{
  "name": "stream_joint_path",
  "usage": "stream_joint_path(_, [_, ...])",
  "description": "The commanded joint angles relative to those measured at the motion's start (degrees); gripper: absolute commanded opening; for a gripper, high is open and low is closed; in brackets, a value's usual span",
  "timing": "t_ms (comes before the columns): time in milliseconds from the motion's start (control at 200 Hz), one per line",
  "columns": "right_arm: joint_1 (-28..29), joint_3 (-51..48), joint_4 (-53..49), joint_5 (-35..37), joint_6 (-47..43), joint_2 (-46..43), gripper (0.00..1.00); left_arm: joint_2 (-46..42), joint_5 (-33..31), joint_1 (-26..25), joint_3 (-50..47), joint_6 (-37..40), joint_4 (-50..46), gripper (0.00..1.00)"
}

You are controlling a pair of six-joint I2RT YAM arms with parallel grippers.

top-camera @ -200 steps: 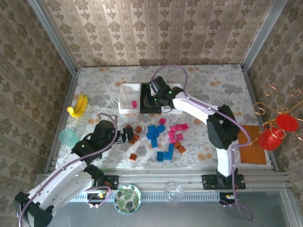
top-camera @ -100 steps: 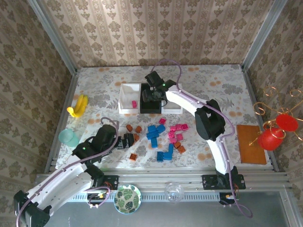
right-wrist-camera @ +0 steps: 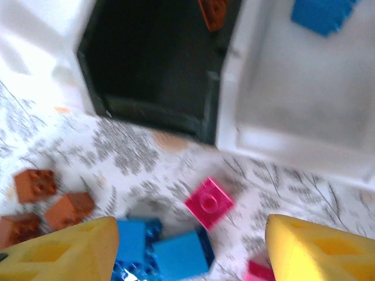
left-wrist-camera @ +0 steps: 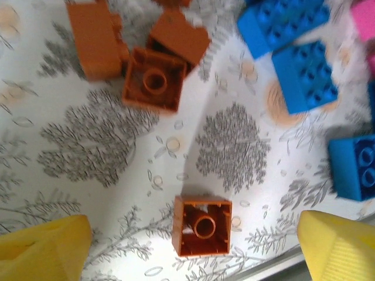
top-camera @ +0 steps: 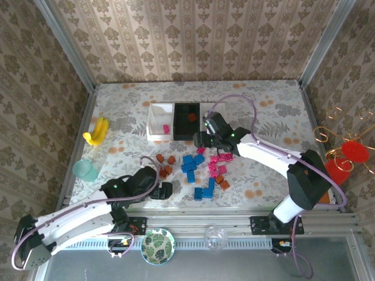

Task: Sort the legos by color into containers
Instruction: Place the lego in the container, then pick up the lego from the middle-left of the table.

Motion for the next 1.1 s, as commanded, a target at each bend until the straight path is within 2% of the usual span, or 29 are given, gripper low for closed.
stream_joint_path(0, [-0.2, -5.0, 2.1, 1.0, 2.2, -4.5, 0.69, 4.5, -2.7, -3.2, -0.5, -2.6, 0.8, 0.88])
stream_joint_path(190, [-0.2, -10.1, 1.9, 2.5, 3.1, -9.6, 0.70, 14.6, -3.9, -5.6, 0.9, -0.9, 4.6, 0.77])
stream_joint_path(405, [-0.2, -11.6, 0.9, 3.4, 3.4, -14.3, 0.70, 20.8, -4.3, -5.6, 1.9, 1.2, 8.4, 0.63])
stream_joint_path(730, [-0.3, -13.3, 0.7, 5.2, 4.0, -16.3, 0.71, 20.6, -2.7, -5.6, 2.2, 1.5, 10.7, 0.34])
stream_joint_path(820, [-0.6, -13.9, 0.6, 5.8, 4.3, -17.0, 0.71, 19.7, -2.5, -5.5, 3.9, 2.5, 10.5, 0.32])
stream_joint_path(930, [-0.8, -14.9, 0.8, 6.2, 4.7, -18.1, 0.71, 19.5, -1.7, -2.4, 8.9, 7.0, 10.2, 0.32])
stream_joint_path(1095, [-0.8, -16.4, 0.4, 6.7, 5.7, -19.5, 0.71, 24.8, 2.6, 7.1, 20.0, 15.9, 14.5, 0.32])
